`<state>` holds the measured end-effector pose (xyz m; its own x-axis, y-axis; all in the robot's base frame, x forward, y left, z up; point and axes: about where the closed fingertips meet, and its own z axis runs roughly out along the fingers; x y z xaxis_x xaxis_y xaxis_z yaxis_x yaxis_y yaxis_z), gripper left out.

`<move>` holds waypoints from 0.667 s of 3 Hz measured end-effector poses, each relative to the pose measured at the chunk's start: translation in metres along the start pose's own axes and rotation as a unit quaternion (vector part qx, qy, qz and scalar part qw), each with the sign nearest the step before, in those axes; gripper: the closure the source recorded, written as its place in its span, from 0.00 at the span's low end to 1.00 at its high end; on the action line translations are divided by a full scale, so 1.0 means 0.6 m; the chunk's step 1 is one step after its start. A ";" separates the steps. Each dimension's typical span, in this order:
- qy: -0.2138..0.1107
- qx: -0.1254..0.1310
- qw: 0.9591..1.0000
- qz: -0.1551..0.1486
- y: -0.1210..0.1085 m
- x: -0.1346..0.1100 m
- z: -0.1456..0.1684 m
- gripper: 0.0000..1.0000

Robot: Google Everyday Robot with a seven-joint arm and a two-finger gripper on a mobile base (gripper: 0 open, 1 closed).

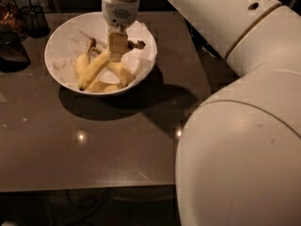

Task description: Pick banana from white bowl

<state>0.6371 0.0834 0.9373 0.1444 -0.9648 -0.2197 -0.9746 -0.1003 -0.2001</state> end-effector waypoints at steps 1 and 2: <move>-0.036 0.011 0.999 -0.008 0.018 -0.012 -0.027 1.00; -0.078 0.041 0.996 0.003 0.061 -0.018 -0.072 1.00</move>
Offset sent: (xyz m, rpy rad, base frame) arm -0.0929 -0.0170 0.0577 0.2795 -0.1171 -0.0210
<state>0.5926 0.0797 0.9738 0.1702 -0.9154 -0.3649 -0.9593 -0.0692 -0.2737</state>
